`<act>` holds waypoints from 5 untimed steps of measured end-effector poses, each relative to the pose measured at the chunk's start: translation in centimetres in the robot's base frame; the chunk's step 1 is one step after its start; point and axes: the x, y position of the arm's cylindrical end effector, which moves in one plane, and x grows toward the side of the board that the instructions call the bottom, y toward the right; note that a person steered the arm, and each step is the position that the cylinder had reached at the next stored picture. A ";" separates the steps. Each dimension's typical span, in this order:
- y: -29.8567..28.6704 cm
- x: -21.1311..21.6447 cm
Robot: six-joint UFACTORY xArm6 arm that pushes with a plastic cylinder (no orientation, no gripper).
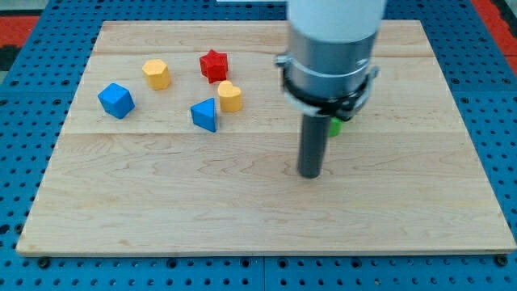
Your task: Move the green circle towards the right
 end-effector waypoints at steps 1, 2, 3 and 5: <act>2.1 -4.0; -0.3 -5.2; -3.3 -4.9; 7.9 -4.1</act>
